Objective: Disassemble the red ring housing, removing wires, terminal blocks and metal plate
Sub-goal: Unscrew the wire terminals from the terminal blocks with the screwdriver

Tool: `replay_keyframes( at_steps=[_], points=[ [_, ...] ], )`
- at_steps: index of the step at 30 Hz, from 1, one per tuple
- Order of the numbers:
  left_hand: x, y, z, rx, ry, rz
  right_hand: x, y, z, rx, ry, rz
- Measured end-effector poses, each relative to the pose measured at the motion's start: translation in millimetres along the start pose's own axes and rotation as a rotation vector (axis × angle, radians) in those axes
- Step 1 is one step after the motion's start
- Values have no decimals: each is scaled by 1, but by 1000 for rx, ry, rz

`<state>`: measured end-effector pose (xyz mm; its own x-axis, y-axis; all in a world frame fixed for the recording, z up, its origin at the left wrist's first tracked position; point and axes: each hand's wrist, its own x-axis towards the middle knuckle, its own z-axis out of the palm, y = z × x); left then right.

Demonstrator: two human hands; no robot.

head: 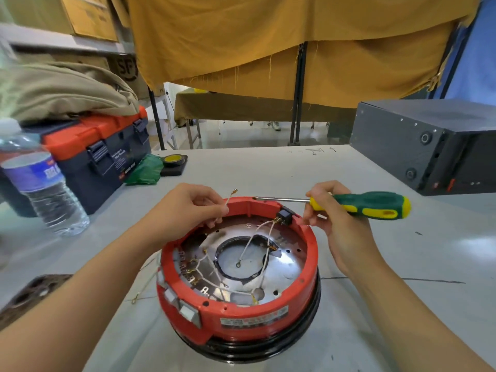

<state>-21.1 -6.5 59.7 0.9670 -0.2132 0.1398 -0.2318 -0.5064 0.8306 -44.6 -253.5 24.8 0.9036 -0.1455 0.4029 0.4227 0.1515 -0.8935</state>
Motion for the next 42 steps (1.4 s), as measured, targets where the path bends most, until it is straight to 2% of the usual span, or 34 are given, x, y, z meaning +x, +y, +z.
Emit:
replay_keyframes(
  at_steps=[4, 9, 12, 16, 19, 29, 35, 37, 42],
  points=[
    [-14, -18, -20, -136, 163, -75, -6, 2, 4, -150, -83, -49],
    [-27, -43, -38, -262, 330, -164, -7, 5, 4, -223, -46, -74],
    [-34, -62, -40, -165, 368, -229, -5, 6, 3, -212, -23, -78],
    [-41, -86, -34, 80, 415, -252, -5, 6, 3, -252, -37, -108],
    [-44, -94, -30, 208, 407, -236, -3, 8, 1, -265, -11, -107],
    [-44, -94, -27, 295, 395, -211, 0, 8, 1, -244, 18, -86],
    [-35, -61, -21, 314, 444, 18, 1, 5, 2, -208, 32, -77],
    [-30, -44, -16, 296, 399, 122, 1, 2, 2, -198, 44, -73],
    [-6, -12, 3, 474, 26, 269, 6, -2, -5, -187, 127, -81]
  ],
)
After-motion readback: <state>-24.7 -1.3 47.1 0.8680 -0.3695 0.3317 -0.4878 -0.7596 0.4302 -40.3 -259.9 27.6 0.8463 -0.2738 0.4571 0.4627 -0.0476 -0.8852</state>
